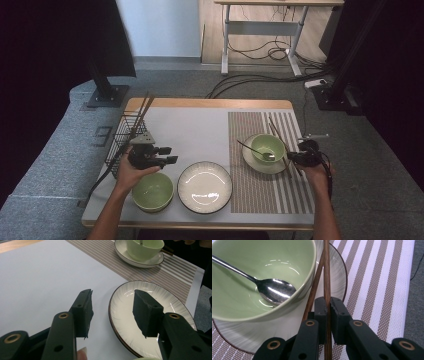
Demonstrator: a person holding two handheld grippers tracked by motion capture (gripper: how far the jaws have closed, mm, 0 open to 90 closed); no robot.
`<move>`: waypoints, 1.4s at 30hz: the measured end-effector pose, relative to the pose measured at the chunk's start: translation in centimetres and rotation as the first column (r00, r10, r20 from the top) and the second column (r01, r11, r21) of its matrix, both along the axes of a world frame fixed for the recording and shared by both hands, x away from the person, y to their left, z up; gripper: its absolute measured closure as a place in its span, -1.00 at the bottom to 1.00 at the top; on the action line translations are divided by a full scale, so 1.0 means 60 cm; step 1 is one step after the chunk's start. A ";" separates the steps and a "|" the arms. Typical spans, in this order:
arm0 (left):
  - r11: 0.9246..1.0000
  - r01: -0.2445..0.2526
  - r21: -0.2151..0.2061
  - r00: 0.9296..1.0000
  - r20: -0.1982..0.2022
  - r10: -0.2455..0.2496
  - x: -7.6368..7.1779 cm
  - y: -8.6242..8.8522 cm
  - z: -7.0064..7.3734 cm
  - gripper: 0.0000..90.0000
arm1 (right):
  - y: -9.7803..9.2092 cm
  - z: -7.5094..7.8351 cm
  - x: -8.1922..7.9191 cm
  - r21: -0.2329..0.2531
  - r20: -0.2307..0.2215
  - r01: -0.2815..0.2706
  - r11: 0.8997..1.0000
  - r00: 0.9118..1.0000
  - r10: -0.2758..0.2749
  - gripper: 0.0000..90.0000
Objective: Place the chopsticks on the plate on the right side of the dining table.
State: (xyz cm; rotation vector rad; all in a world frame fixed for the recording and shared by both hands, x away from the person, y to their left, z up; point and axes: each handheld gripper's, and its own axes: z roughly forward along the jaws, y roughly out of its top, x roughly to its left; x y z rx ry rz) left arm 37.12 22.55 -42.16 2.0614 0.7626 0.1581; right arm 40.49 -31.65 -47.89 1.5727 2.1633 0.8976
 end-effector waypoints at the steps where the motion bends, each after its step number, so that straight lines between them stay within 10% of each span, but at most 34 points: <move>1: 1.000 0.000 0.001 1.000 0.000 0.000 0.000 0.000 0.000 0.11 | 0.001 0.000 0.001 0.002 0.002 0.000 1.000 1.000 0.000 0.86; 42: 1.000 -0.001 0.000 1.000 0.001 0.001 0.002 0.002 0.000 0.11 | -0.001 -0.006 0.003 0.052 -0.014 0.002 0.999 1.000 -0.002 0.80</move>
